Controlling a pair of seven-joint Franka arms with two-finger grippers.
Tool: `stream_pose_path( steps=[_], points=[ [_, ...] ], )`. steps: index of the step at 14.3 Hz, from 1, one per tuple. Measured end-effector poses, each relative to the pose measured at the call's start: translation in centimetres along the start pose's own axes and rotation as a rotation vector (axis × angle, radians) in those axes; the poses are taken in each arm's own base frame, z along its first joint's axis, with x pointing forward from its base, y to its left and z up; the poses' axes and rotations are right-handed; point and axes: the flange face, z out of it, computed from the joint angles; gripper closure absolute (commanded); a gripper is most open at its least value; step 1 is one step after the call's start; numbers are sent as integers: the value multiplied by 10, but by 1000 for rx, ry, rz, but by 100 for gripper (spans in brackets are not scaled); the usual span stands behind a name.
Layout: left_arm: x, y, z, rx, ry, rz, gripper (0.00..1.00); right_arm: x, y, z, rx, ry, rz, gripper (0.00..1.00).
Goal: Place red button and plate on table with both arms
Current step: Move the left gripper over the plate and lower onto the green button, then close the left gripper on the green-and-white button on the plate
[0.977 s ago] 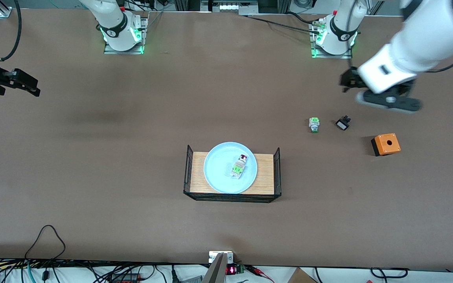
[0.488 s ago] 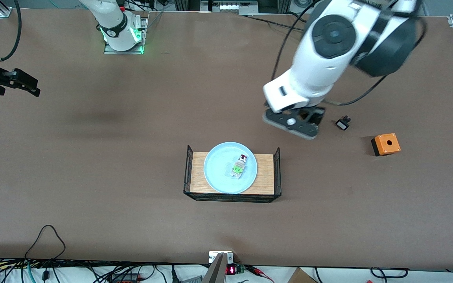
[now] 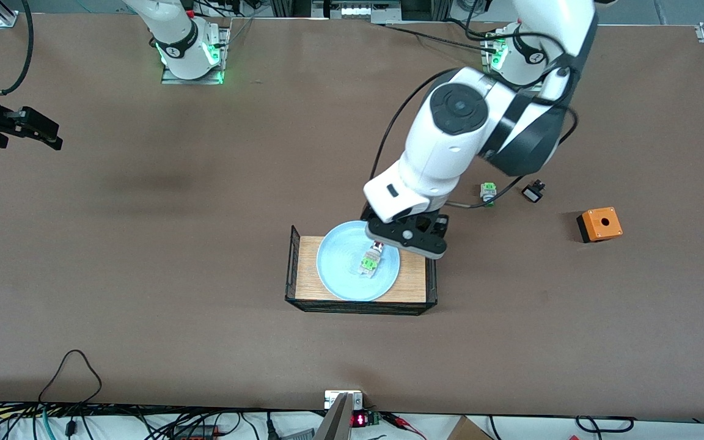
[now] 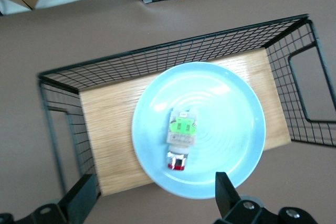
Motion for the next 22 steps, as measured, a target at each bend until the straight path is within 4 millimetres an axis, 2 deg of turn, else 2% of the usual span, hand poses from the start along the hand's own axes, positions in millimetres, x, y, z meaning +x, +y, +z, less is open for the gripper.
stream_pose_path(
  steps=[2, 4, 6, 11, 14, 18, 22],
  points=[
    [-1, 15, 19, 9, 18, -8, 0, 0, 0, 0, 0, 0, 0, 0],
    [-2, 24, 30, 9, 31, -8, 0, 0, 0, 0, 0, 0, 0, 0],
    [-1, 25, 44, 7, 39, -7, 0, 0, 0, 0, 0, 0, 0, 0],
    [-7, 28, 93, 62, 28, 34, 0, 0, 0, 0, 0, 0, 0, 0],
    [-7, 29, 100, 66, 39, 43, 0, 0, 0, 0, 0, 0, 0, 0],
    [-7, 31, 111, 61, 52, 47, 6, 0, 0, 0, 0, 0, 0, 0],
    [-8, 34, 113, 61, 52, 52, 24, 0, 0, 0, 0, 0, 0, 0]
  ],
)
